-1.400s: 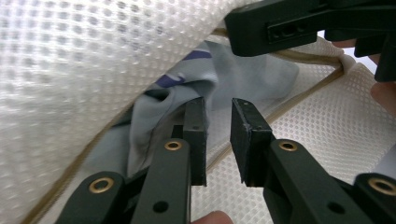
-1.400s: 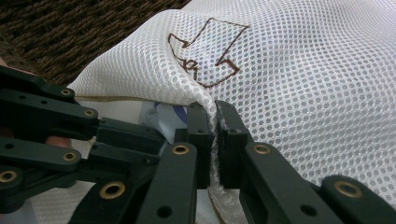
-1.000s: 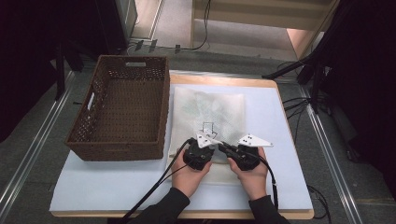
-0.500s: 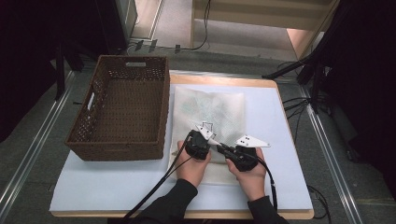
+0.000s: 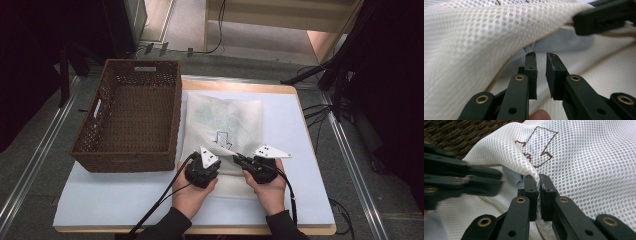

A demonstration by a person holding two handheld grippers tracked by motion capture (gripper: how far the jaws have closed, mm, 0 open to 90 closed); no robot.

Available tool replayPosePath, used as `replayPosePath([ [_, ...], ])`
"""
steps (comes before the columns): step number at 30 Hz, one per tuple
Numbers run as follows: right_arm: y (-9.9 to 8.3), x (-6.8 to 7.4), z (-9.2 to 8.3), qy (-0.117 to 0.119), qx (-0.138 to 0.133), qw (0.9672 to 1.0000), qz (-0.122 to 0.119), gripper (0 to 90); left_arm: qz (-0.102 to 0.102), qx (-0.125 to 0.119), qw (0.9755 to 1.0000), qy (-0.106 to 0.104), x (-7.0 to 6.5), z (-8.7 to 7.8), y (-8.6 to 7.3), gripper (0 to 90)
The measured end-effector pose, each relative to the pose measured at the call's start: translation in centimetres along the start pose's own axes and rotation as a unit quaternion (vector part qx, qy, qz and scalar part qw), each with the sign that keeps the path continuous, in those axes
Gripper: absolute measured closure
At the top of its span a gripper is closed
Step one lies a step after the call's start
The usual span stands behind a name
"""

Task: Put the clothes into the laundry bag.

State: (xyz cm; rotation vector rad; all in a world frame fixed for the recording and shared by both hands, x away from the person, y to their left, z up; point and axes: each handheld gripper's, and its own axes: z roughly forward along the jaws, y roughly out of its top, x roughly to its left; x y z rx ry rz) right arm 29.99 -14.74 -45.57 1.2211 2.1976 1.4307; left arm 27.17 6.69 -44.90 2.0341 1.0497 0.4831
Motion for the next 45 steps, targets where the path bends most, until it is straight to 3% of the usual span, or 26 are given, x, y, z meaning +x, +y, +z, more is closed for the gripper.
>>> replayPosePath([
  [4,0.1,0.1,-0.5,0.004,-0.006,1.0,0.001,86.6,0.008,-0.005,0.9999,-0.012,0.7,-2.3,-1.6,77.5],
  [9,0.0,0.1,-0.9,0.009,-0.006,0.9999,0.002,86.0,0.002,-0.003,1.0,-0.009,2.1,-4.2,-3.3,75.1],
  [18,-0.9,0.0,-0.4,0.008,0.018,0.9998,0.001,83.5,-0.036,-0.015,0.9992,0.012,5.1,-6.7,-5.9,68.9],
  [24,-1.4,0.1,0.2,0.001,0.032,0.9995,0.003,75.8,-0.062,-0.01,0.998,0.01,6.2,-6.7,-6.8,58.4],
  [27,-1.4,0.3,0.5,0.003,0.035,0.9994,0.005,58.3,-0.072,-0.002,0.9974,0.008,6.4,-6.6,-6.9,48.6],
  [30,-1.1,0.8,0.4,0.003,0.031,0.9995,0.003,45.1,-0.081,-0.005,0.9966,0.014,6.6,-6.6,-6.8,44.4],
  [35,-0.4,1.8,-0.4,0.003,0.019,0.9998,-0.01,32.9,-0.088,-0.002,0.9961,0.011,6.9,-6.6,-6.8,41.4],
  [40,0.2,2.8,-0.7,-0.006,0.008,0.9997,-0.021,32.2,-0.081,0.007,0.9966,0.006,6.5,-6.1,-6.9,40.3],
  [45,0.4,3.9,-0.9,0.009,0.001,0.9996,-0.027,37.0,-0.089,0.011,0.9958,0.014,6.4,-5.8,-7.0,37.7],
])
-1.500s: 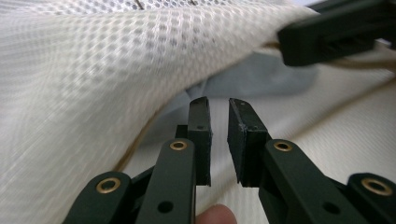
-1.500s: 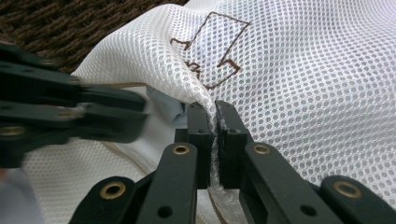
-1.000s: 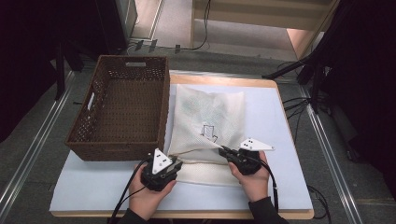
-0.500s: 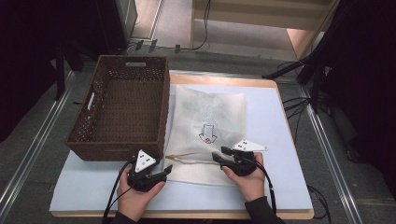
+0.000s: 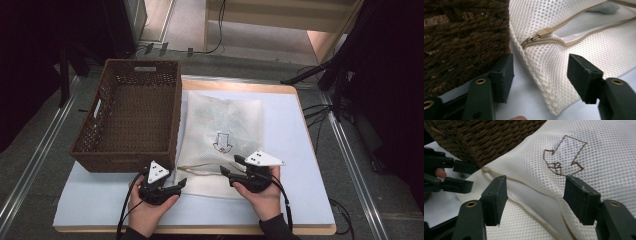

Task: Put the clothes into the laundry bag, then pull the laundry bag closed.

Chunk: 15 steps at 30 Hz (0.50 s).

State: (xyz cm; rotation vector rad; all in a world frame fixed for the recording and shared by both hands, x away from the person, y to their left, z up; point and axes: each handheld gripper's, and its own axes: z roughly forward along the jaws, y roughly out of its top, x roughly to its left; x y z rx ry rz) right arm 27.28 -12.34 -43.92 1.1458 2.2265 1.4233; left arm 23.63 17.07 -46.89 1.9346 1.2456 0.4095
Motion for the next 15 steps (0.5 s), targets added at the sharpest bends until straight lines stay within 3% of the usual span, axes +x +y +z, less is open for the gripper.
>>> replayPosePath([
  [9,-0.2,1.0,0.6,0.039,0.012,0.9992,-0.002,51.7,-0.002,0.01,0.9999,-0.008,-0.1,0.3,-0.2,36.6],
  [15,-0.2,1.3,1.0,0.049,0.016,0.9987,0.002,66.3,-0.045,0.009,0.9986,-0.025,0.3,0.4,-0.1,40.2],
])
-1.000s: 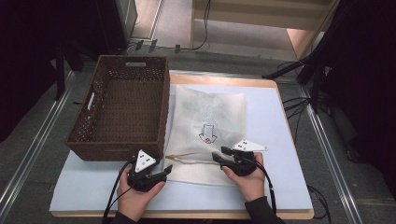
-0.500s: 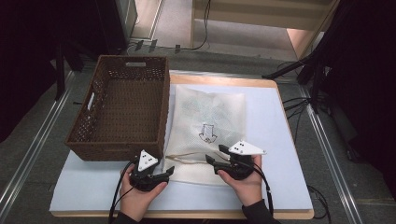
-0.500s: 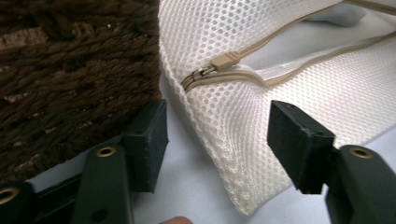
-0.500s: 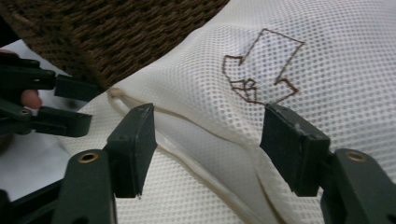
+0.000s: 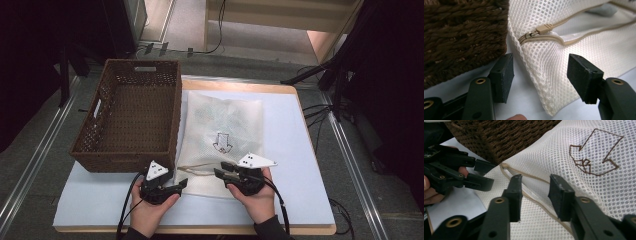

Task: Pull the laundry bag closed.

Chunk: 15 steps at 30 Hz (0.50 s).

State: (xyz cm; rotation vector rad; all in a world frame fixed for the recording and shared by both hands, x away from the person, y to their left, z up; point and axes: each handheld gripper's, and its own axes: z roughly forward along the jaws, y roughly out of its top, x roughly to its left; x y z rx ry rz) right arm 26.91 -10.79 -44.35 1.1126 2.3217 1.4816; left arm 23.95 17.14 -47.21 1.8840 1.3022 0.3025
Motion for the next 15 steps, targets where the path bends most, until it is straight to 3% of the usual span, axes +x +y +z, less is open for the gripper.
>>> replayPosePath([
  [3,-0.1,0.1,0.4,0.0,0.007,1.0,0.002,71.8,0.0,0.002,1.0,0.004,0.0,0.0,0.0,45.2],
  [11,-0.4,0.9,1.7,0.013,0.018,0.9997,-0.002,79.0,0.008,0.006,0.9999,0.002,-0.2,0.1,0.0,75.5],
  [15,-0.5,1.4,2.4,0.02,0.025,0.9995,-0.002,79.1,0.015,-0.005,0.9999,0.005,-0.5,-0.2,0.0,79.1],
])
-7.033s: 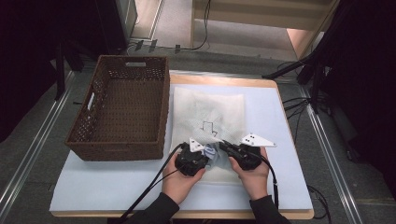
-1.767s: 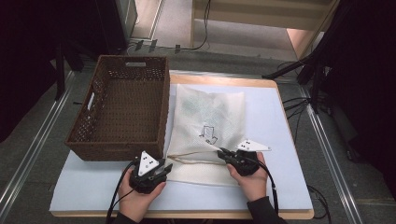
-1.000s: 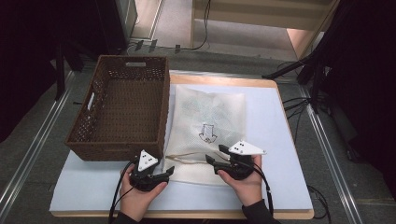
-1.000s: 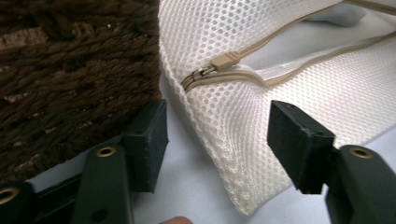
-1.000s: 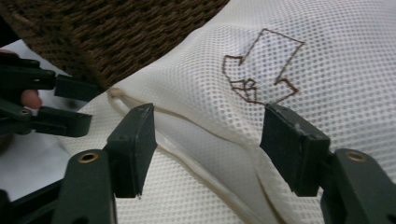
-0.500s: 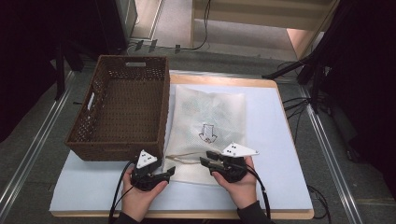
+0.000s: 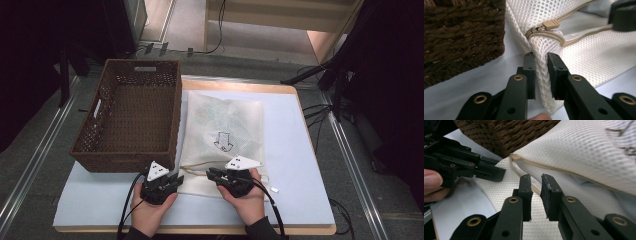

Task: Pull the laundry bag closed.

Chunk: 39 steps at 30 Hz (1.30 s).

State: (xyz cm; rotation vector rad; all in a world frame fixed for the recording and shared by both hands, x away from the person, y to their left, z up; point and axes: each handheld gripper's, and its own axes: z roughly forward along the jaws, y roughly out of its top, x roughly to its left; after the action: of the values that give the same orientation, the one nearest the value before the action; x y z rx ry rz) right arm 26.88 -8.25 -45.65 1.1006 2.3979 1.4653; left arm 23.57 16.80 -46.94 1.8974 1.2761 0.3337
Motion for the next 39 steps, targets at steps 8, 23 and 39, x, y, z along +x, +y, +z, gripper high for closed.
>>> replayPosePath([
  [8,0.8,1.2,1.4,0.013,-0.002,0.9999,0.005,71.6,0.016,-0.01,0.9998,0.008,-0.6,-0.1,0.0,82.1],
  [23,1.8,1.6,4.5,0.015,0.003,0.9989,0.045,67.7,0.033,-0.015,0.9992,0.015,-1.0,-0.3,0.0,82.9],
  [39,1.9,2.0,4.6,0.037,-0.003,0.9981,0.049,81.4,0.033,-0.02,0.9992,0.012,-1.0,-0.4,0.0,81.4],
])
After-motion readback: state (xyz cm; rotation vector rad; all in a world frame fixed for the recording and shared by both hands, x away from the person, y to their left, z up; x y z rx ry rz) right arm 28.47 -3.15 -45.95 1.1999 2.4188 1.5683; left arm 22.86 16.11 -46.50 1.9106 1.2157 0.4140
